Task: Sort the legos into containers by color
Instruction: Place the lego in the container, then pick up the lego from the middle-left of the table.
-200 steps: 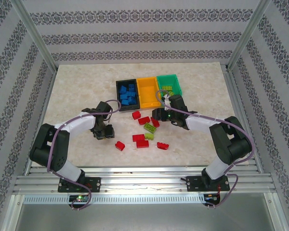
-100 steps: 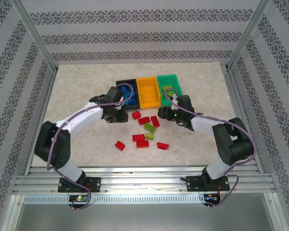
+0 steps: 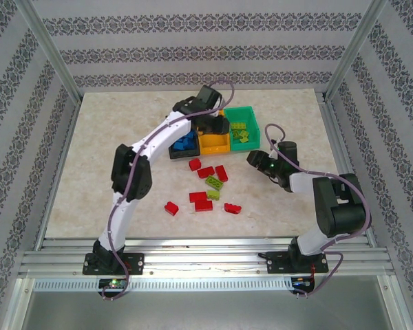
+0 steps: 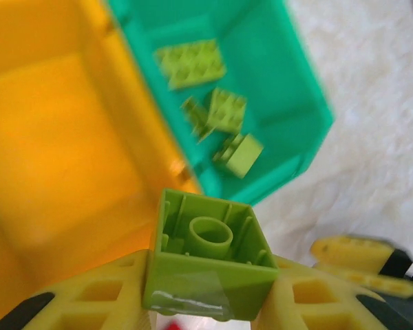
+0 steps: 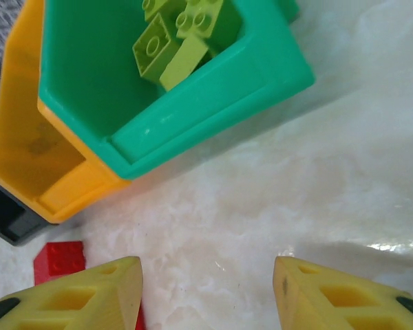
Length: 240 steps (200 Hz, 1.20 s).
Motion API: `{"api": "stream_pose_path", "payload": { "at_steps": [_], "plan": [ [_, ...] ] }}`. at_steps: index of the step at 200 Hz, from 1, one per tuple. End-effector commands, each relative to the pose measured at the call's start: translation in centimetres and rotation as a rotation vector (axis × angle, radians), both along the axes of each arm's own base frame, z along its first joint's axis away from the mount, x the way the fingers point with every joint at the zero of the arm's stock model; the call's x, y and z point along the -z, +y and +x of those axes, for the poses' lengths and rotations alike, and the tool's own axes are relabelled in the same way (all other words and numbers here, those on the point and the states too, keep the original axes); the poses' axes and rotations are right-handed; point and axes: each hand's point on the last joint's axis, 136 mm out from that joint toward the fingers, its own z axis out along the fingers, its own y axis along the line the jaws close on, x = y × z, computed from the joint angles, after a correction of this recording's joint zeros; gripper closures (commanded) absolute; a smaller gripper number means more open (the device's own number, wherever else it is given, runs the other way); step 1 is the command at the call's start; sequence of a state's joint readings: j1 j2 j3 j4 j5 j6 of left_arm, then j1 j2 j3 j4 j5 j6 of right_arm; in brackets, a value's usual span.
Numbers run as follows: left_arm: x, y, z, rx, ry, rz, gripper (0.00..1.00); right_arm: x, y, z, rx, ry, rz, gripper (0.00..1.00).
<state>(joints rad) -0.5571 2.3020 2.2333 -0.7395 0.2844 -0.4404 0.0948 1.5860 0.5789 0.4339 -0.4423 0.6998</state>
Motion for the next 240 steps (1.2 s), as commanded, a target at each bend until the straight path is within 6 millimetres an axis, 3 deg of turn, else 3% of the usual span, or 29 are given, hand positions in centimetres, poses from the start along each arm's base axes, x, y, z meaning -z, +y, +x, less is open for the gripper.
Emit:
{"api": "stream_pose_path", "payload": {
  "at_steps": [1, 33, 80, 111, 135, 165, 184, 190, 198, 212, 240],
  "plan": [
    [-1.1, -1.7, 0.0, 0.046, 0.0, -0.001, 0.63, -0.8, 0.7, 0.5, -0.011, -0.027, 0.092, 0.47],
    [-1.6, -3.9, 2.1, 0.024, -0.016, -0.103, 0.58, -0.8, 0.9, 0.7, -0.02, -0.031, 0.102, 0.49],
    [-2.1, -5.5, 4.0, -0.018, -0.049, -0.206, 0.27, -1.2, 0.6, 0.6, -0.014, -0.045, 0.083, 0.49],
    [-2.2, -5.6, 3.0, 0.016, -0.023, -0.207, 0.26, -1.5, 0.6, 0.5, -0.016, -0.051, 0.087, 0.49],
    [-1.8, -4.8, 0.4, 0.065, 0.007, -0.125, 0.29, -1.5, 0.6, 0.5, -0.017, -0.053, 0.091, 0.49],
    [0.9, -2.1, -4.2, 0.102, 0.045, 0.046, 0.3, -1.4, 0.7, 0.5, -0.021, -0.045, 0.099, 0.49],
    [2.5, -0.2, -7.4, 0.094, 0.049, 0.067, 0.32, -1.5, 0.9, 0.4, -0.026, -0.049, 0.11, 0.49],
    [2.0, 0.1, -8.3, 0.095, 0.025, 0.053, 0.33, -1.5, 0.9, 0.4, -0.025, -0.047, 0.111, 0.49],
    [3.0, 1.1, -9.9, 0.088, 0.035, 0.064, 0.33, -1.5, 1.0, 0.4, -0.028, -0.047, 0.112, 0.49],
    [3.1, 2.5, -12.0, 0.069, 0.031, 0.064, 0.33, -1.5, 1.0, 0.3, -0.029, -0.047, 0.115, 0.49],
    [5.8, 4.4, -16.4, 0.096, 0.097, 0.15, 0.31, -1.4, 1.4, 0.4, -0.039, -0.044, 0.113, 0.49]
  ]
}}
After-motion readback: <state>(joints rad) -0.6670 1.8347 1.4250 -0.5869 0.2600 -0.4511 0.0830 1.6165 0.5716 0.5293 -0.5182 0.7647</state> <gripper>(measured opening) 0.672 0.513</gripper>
